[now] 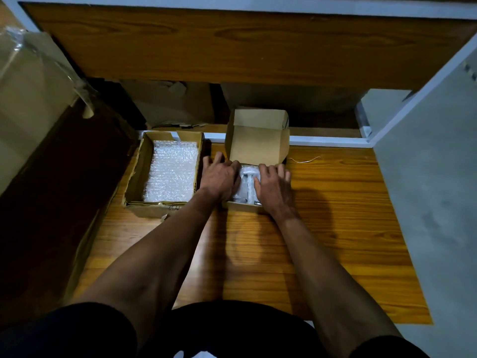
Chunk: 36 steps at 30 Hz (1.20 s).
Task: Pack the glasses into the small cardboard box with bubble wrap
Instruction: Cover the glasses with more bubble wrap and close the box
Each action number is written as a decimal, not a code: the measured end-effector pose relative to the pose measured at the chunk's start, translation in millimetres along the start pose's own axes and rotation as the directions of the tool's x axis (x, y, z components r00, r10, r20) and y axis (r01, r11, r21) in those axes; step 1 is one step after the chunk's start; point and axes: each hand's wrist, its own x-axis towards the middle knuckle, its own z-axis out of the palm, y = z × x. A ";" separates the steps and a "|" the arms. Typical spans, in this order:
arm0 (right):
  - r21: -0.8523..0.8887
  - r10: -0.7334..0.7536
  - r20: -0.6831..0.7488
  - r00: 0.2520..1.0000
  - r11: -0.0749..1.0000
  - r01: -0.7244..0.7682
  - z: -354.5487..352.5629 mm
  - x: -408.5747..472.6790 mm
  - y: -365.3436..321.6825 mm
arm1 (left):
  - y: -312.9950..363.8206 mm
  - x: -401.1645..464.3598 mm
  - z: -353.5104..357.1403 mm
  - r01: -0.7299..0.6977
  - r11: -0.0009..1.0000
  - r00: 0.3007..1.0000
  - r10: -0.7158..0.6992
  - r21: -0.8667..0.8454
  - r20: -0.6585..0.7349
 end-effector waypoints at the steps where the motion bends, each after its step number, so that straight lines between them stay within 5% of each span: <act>1: 0.002 -0.051 -0.026 0.998 0.999 0.051 1.4 -0.3 0.3 | -0.8 -0.5 -1.8 -0.010 1.000 1.000 0.010 -0.010 0.005; 6: 0.110 -0.227 -0.087 0.970 0.966 0.236 13.4 2.7 4.1 | -4.8 -15.3 5.9 -0.024 0.999 0.996 0.021 -0.035 -0.084; 24: 0.135 -0.177 -0.016 0.984 0.975 0.177 21.6 8.7 -1.1 | 5.4 1.9 -0.7 0.091 0.995 0.996 -0.091 0.034 -0.017; 36: 0.165 -0.155 -0.029 0.988 0.974 0.157 18.0 3.1 -2.5 | -3.9 -24.3 21.5 0.014 1.000 0.986 -0.012 0.012 -0.166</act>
